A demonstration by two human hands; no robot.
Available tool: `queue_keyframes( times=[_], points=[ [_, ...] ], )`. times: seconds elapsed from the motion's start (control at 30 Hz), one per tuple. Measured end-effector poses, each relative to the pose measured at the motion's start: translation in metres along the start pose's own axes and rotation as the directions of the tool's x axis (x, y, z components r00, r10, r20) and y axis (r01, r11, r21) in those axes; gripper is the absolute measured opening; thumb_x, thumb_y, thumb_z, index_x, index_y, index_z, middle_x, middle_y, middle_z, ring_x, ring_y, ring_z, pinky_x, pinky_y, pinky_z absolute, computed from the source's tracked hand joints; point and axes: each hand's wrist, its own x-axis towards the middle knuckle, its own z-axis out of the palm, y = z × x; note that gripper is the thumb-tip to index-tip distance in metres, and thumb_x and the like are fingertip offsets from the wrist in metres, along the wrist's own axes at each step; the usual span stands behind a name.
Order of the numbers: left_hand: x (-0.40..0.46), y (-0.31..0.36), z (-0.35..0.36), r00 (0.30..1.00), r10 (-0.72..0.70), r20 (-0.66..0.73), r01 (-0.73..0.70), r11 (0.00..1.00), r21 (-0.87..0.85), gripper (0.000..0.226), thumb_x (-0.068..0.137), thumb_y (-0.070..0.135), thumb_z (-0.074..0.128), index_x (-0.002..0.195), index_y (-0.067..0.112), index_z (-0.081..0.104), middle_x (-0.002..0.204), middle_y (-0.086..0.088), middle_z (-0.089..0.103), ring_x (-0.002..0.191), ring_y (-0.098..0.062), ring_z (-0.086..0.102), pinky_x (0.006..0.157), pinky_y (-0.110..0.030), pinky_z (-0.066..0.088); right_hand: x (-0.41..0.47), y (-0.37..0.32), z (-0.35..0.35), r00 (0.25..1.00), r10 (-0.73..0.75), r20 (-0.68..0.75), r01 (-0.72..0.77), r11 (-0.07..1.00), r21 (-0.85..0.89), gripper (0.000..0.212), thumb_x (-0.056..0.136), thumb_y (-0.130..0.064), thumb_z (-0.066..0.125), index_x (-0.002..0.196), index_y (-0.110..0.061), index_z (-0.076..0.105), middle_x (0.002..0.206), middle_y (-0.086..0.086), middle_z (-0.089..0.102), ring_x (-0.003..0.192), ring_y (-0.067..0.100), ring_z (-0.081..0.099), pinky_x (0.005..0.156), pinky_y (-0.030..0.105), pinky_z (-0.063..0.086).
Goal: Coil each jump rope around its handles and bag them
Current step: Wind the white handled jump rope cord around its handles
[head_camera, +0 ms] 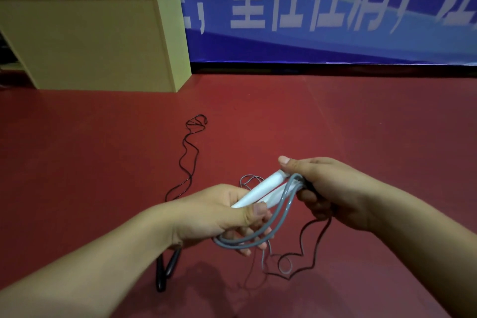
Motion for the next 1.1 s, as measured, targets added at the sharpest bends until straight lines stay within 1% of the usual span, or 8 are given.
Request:
queue_keyframes(
  times=[0.17,0.27,0.4,0.57,0.7,0.83,0.93,1.1],
  points=[
    [0.002,0.010,0.010,0.994,-0.022,-0.103,0.020,1.000,-0.021,0.054,0.086,0.048,0.066,0.110,-0.001,0.060,0.086,-0.014,0.071,0.067,-0.027,0.068,0.054,-0.027,0.056,0.000,0.002,0.001,0.998,-0.042,-0.041,0.040,0.998,-0.048,0.051,0.096,-0.044,0.052,0.103,0.005,0.065,0.048,0.000,0.035,0.042,0.013,0.018,0.047,0.025,0.013],
    [0.008,0.008,0.011,0.974,0.010,-0.225,0.020,0.991,0.133,0.037,0.091,0.044,0.059,0.090,0.007,0.062,0.069,-0.005,0.065,0.046,-0.011,0.052,0.041,-0.017,0.039,0.000,0.004,0.003,0.998,-0.040,-0.044,0.039,0.999,-0.029,0.050,0.096,-0.047,0.051,0.100,0.000,0.067,0.050,-0.001,0.037,0.042,0.012,0.021,0.046,0.024,0.015],
    [0.009,0.012,0.008,0.976,0.032,-0.215,0.006,0.985,0.172,0.028,0.094,0.039,0.056,0.074,0.020,0.060,0.052,0.002,0.053,0.038,-0.009,0.045,0.038,-0.019,0.038,-0.002,-0.002,-0.009,1.000,-0.025,0.008,0.025,1.000,-0.001,0.041,0.092,-0.053,0.051,0.091,-0.015,0.064,0.053,-0.001,0.036,0.043,0.011,0.021,0.046,0.023,0.017],
    [0.003,0.012,-0.006,0.973,-0.050,-0.227,0.102,0.969,0.223,0.027,0.098,0.037,0.054,0.093,0.010,0.060,0.052,0.002,0.055,0.038,-0.013,0.052,0.035,-0.022,0.044,-0.005,-0.002,-0.045,0.996,-0.094,-0.002,0.094,0.994,0.047,0.037,0.075,-0.040,0.068,0.097,-0.010,0.061,0.062,0.001,0.045,0.049,0.010,0.031,0.048,0.024,0.023],
    [-0.001,0.013,-0.011,0.980,-0.070,-0.189,0.110,0.971,0.213,0.029,0.089,0.045,0.057,0.088,0.016,0.059,0.055,0.000,0.055,0.037,-0.012,0.049,0.034,-0.020,0.041,-0.012,0.007,-0.056,0.983,-0.183,0.030,0.179,0.900,-0.398,0.007,0.083,-0.017,0.073,0.085,-0.010,0.074,0.063,-0.002,0.053,0.057,0.011,0.044,0.054,0.025,0.038],
    [-0.007,0.010,-0.017,0.982,-0.126,-0.144,0.150,0.973,0.173,0.037,0.082,0.053,0.055,0.086,0.017,0.059,0.056,-0.001,0.054,0.037,-0.011,0.046,0.033,-0.019,0.040,-0.011,0.010,-0.061,0.943,-0.301,-0.143,0.131,0.729,-0.672,0.039,0.074,-0.054,0.073,0.061,-0.017,0.068,0.049,-0.006,0.048,0.046,0.008,0.040,0.048,0.024,0.035],
    [-0.007,0.009,-0.014,0.981,-0.124,-0.148,0.145,0.980,0.140,0.044,0.081,0.056,0.052,0.090,0.014,0.061,0.055,-0.002,0.053,0.036,-0.010,0.045,0.032,-0.019,0.040,-0.010,0.013,-0.062,0.896,-0.352,-0.271,0.101,0.755,-0.648,0.052,0.073,-0.060,0.070,0.059,-0.010,0.061,0.049,-0.003,0.041,0.044,0.010,0.033,0.046,0.023,0.029],
    [-0.005,0.009,-0.007,0.986,-0.146,-0.081,0.158,0.973,0.169,0.056,0.079,0.059,0.053,0.103,0.009,0.065,0.054,0.001,0.053,0.034,-0.009,0.046,0.033,-0.018,0.040,-0.008,0.009,-0.057,0.891,-0.373,-0.261,0.240,0.872,-0.427,0.024,0.091,-0.031,0.064,0.082,-0.010,0.071,0.062,-0.003,0.051,0.058,0.008,0.043,0.059,0.027,0.037]
  ],
)
